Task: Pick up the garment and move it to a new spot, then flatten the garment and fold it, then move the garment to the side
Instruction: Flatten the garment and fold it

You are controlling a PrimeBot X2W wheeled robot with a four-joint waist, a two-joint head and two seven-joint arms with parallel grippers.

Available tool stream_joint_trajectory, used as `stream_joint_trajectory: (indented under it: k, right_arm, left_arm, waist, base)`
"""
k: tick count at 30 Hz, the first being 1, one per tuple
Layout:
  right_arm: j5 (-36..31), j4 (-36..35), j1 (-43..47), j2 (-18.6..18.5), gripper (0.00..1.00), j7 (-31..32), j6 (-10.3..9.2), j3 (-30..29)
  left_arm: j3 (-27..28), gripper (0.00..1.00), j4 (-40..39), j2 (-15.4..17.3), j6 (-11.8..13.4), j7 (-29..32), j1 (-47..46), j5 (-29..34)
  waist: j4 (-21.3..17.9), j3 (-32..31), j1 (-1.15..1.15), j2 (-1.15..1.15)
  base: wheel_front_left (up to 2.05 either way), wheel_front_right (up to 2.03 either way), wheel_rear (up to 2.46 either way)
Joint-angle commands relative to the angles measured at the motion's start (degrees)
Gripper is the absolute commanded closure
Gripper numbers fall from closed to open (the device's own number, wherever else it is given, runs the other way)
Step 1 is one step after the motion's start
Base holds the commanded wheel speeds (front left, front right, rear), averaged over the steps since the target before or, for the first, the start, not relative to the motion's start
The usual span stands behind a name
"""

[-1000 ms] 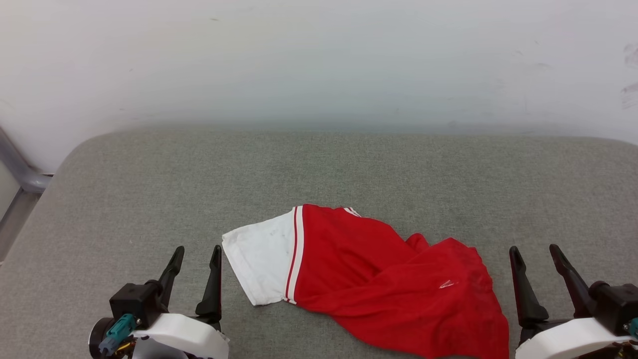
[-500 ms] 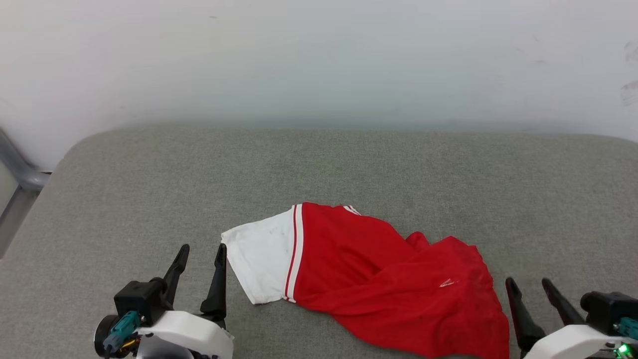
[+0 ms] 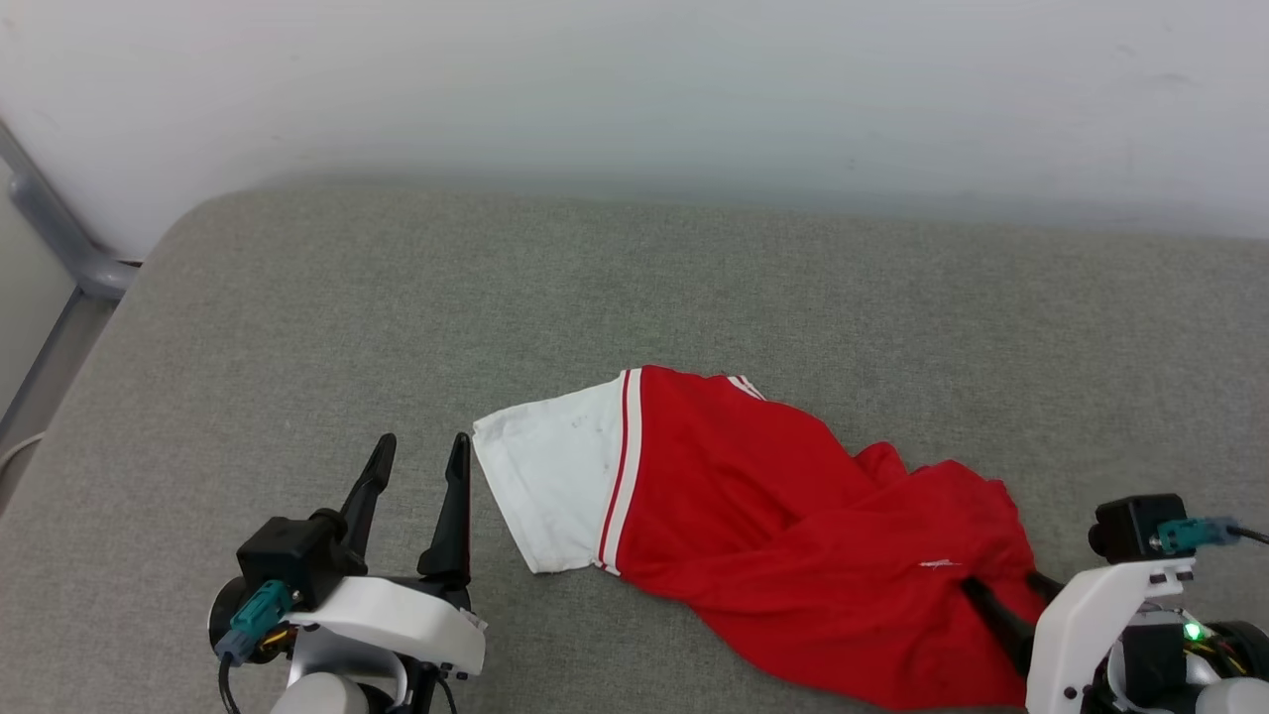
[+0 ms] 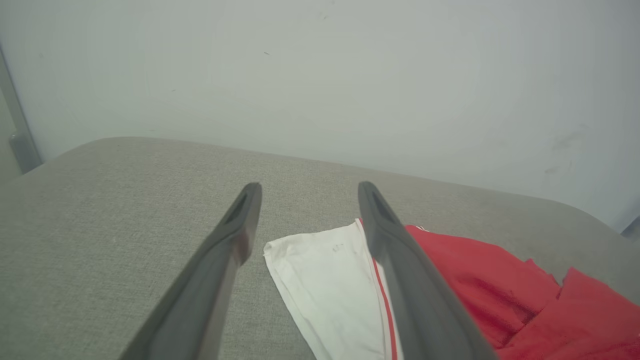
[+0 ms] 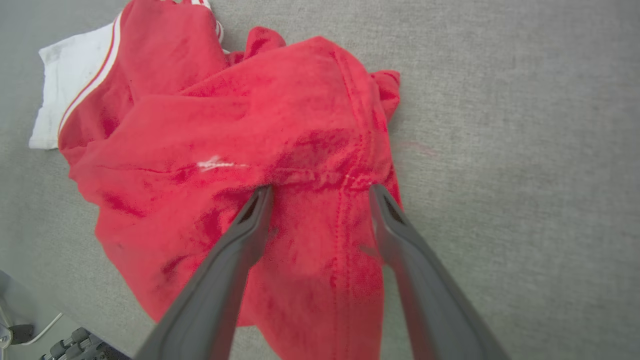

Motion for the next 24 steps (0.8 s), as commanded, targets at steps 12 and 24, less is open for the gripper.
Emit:
stream_joint_trajectory:
  k: [12, 24]
  right_arm:
    - [4.6, 3.8, -5.5, -2.7, 1.0, 1.1, -0.04, 1.8]
    - [2.8, -13.6, -5.1, -1.0, 1.0, -4.2, -0.04, 12.7]
  left_arm:
    - [0.7, 0.0, 2.2, -1.6, -1.4, -0.7, -1.9, 0.5]
    - [1.1, 0.0, 2.3, -1.2, -1.2, -0.7, -0.4, 0.8]
  waist:
    - [1.7, 1.2, -0.01, 0.0]
    - [-1.1, -2.2, -0.01, 0.0]
  base:
    - [0.0, 0.0, 0.0]
    - [0.0, 0.0, 0.0]
